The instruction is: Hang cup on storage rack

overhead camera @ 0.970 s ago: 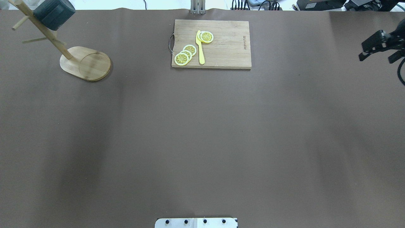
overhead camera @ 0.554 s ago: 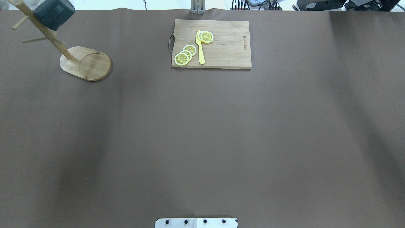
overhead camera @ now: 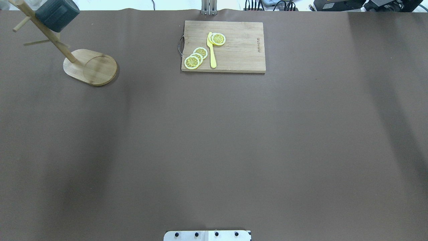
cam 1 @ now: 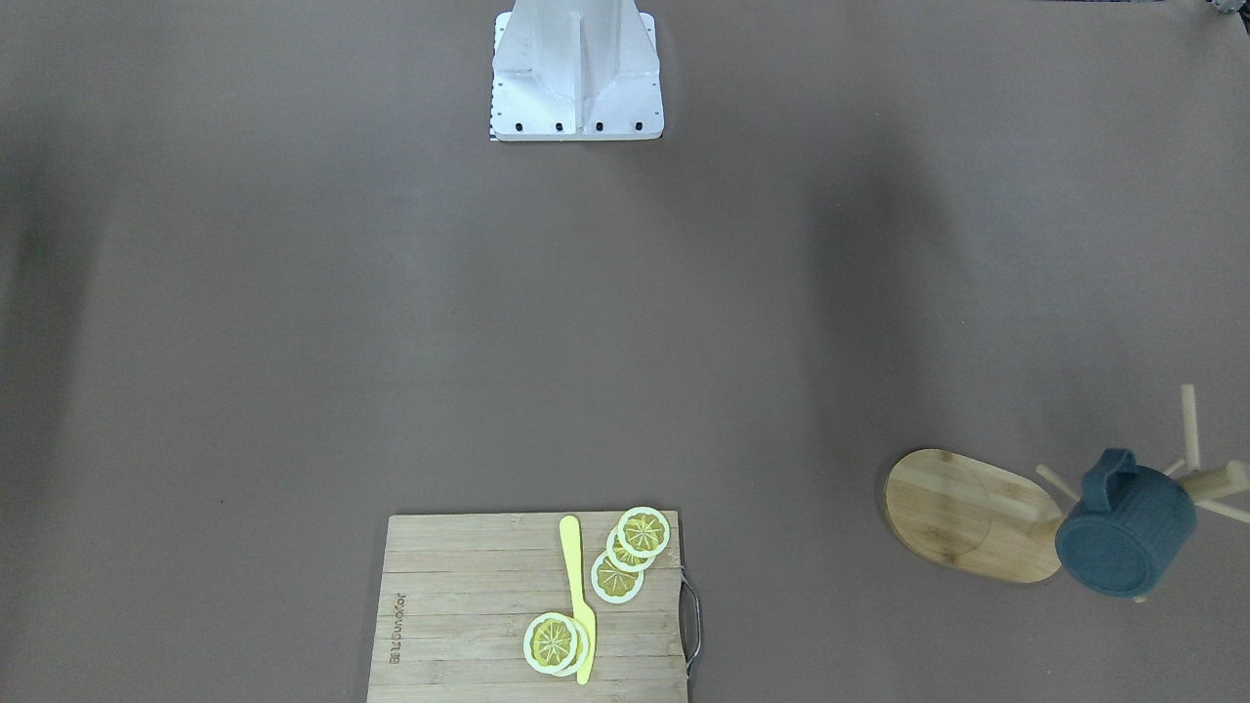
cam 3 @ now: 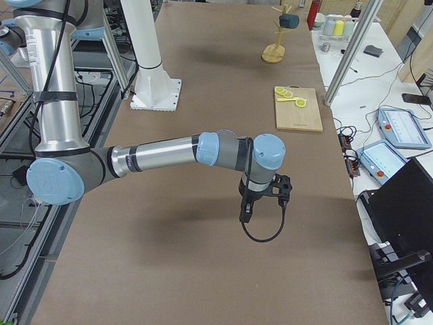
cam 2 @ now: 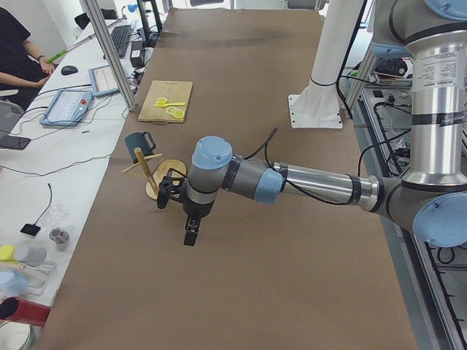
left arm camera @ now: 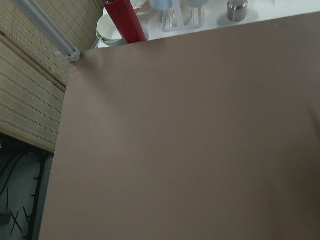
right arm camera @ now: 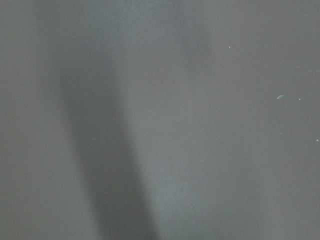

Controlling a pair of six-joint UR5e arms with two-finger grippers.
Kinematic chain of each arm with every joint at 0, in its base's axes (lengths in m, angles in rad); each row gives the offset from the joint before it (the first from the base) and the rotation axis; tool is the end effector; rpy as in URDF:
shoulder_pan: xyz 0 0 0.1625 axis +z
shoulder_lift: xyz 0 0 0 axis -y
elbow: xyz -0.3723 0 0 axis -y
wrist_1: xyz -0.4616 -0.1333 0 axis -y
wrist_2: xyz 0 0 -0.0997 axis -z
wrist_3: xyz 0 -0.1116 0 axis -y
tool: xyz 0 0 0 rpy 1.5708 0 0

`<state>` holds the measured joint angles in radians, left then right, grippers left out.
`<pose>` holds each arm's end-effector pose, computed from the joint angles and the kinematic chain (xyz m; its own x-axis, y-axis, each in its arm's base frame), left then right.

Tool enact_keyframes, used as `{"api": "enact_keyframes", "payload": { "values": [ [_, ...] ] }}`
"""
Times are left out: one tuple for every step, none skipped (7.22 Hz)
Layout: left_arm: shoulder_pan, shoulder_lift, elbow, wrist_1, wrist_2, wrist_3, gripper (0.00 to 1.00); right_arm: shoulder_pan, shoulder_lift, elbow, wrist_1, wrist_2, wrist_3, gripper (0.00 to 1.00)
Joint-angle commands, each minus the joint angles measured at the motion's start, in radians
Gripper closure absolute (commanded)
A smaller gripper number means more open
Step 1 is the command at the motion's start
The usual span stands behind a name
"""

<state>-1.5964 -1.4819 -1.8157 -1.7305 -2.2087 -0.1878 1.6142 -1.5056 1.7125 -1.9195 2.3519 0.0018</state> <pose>-0.0808 -0.5437 0.5159 0.7891 -0.0160 -0.6141 0.1747 0.9642 0.1993 0.0791 -0.5606 0.5317 0.7051 0.1320 0.6967 -0.0442 0.9888 -0.1426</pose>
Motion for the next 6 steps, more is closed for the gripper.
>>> {"api": "enact_keyframes", "payload": {
  "values": [
    [-0.007, 0.043, -0.02, 0.032, -0.049, 0.004, 0.02, 0.003, -0.04, -0.019, 0.125, 0.026, 0.007, 0.0],
    [-0.007, 0.046, -0.005, 0.028, -0.052, 0.004, 0.02, 0.003, -0.048, -0.022, 0.151, 0.027, 0.009, 0.0],
    [-0.005, 0.048, 0.002, 0.04, -0.087, 0.002, 0.02, 0.003, -0.048, -0.015, 0.152, 0.032, 0.01, 0.0],
    [-0.005, 0.054, 0.004, 0.039, -0.144, -0.005, 0.02, 0.003, -0.048, -0.013, 0.154, 0.049, 0.018, 0.0],
    [-0.007, 0.054, 0.004, 0.038, -0.149, -0.007, 0.02, 0.003, -0.048, -0.022, 0.154, 0.044, 0.015, 0.0],
    [-0.005, 0.054, 0.01, 0.038, -0.148, -0.007, 0.02, 0.003, -0.048, -0.024, 0.154, 0.038, 0.017, 0.0]
  ]
}}
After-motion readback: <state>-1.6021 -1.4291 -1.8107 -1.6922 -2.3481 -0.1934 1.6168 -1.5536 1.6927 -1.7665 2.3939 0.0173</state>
